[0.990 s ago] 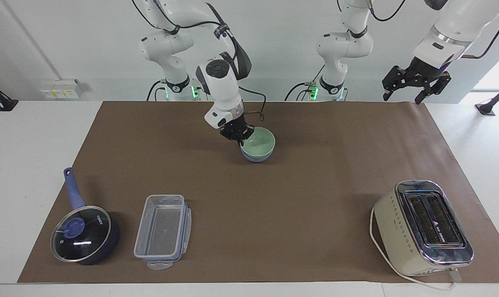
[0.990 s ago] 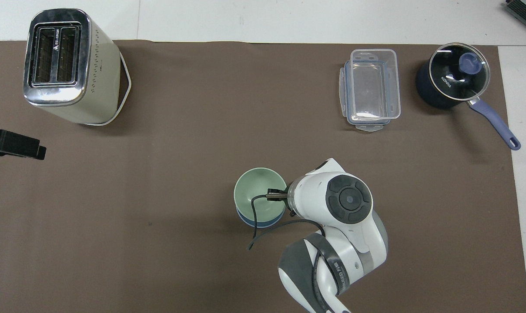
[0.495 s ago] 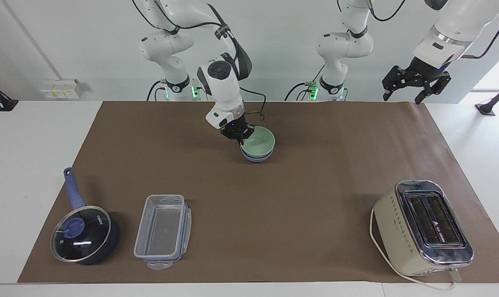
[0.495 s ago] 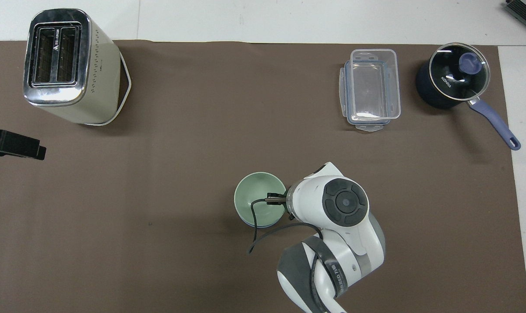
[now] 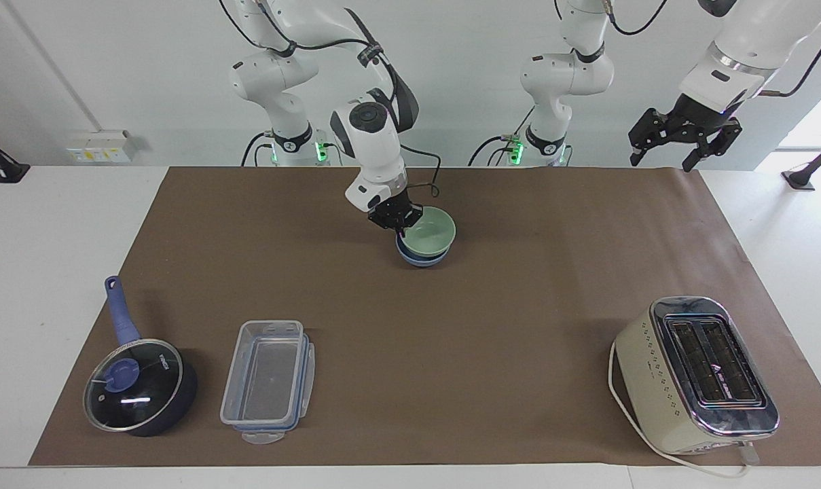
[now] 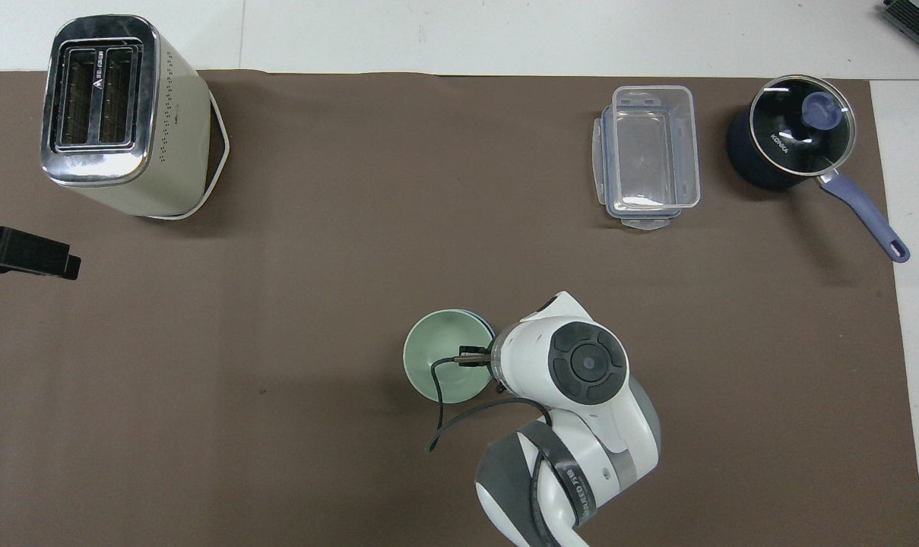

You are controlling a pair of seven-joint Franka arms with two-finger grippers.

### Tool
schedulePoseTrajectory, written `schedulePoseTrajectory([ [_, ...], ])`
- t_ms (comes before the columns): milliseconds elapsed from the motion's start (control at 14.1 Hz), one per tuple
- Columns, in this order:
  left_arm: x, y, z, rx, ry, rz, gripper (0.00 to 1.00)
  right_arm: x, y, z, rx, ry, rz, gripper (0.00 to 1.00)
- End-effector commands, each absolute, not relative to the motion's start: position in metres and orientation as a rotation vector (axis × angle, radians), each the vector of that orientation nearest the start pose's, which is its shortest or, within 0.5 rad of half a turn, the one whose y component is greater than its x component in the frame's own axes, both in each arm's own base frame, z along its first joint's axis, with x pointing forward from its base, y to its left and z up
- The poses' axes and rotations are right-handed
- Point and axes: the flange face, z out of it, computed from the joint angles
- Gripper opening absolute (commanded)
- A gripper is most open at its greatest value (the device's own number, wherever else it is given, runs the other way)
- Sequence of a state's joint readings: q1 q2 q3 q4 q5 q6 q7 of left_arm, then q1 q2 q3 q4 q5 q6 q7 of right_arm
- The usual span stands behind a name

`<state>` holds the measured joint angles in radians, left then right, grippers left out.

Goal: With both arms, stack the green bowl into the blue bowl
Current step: 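Lower the green bowl into the blue bowl and open the right gripper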

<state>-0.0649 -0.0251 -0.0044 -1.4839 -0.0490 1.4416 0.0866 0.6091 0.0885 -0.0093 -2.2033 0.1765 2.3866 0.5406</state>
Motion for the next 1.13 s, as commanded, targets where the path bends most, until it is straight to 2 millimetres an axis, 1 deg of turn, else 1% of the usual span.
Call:
schedulePoseTrajectory([
  [0,0.523,-0.038,0.668,-3.15,0.258,0.038,1.0,0.455,0.308,0.348,-2.97,0.105,-0.037,0.0],
  [212,0.523,-0.038,0.668,-3.15,0.258,0.041,1.0,0.455,0.308,0.347,-2.972,0.099,-0.036,0.0],
  [354,0.523,-0.038,0.668,-3.152,0.259,0.038,1.0,0.456,0.308,0.341,-2.974,0.103,-0.034,0.0],
  [424,0.523,-0.038,0.668,-3.152,0.256,0.038,1.0,0.456,0.308,0.34,-2.975,0.106,-0.032,0.11],
  [495,0.523,-0.039,0.668,-3.15,0.258,0.038,1.0,0.455,0.309,0.34,-2.976,0.106,-0.029,0.26],
  [566,0.523,-0.038,0.668,-3.152,0.256,0.038,1.0,0.455,0.309,0.34,-2.976,0.106,-0.029,0.45],
  [636,0.523,-0.038,0.668,-3.152,0.258,0.038,1.0,0.456,0.31,0.341,-2.975,0.111,-0.033,0.74],
  [707,0.523,-0.038,0.668,-3.152,0.256,0.038,1.0,0.459,0.31,0.345,-2.971,0.117,-0.043,1.0],
  [848,0.523,-0.04,0.668,-3.152,0.261,0.036,1.0,0.471,0.31,0.372,-2.947,0.133,-0.085,1.0],
  [990,0.523,-0.039,0.668,-3.152,0.258,0.036,1.0,0.493,0.297,0.405,-2.924,0.175,-0.125,1.0],
  [1061,0.523,-0.039,0.668,-3.152,0.258,0.036,1.0,0.506,0.286,0.423,-2.918,0.199,-0.145,1.0],
])
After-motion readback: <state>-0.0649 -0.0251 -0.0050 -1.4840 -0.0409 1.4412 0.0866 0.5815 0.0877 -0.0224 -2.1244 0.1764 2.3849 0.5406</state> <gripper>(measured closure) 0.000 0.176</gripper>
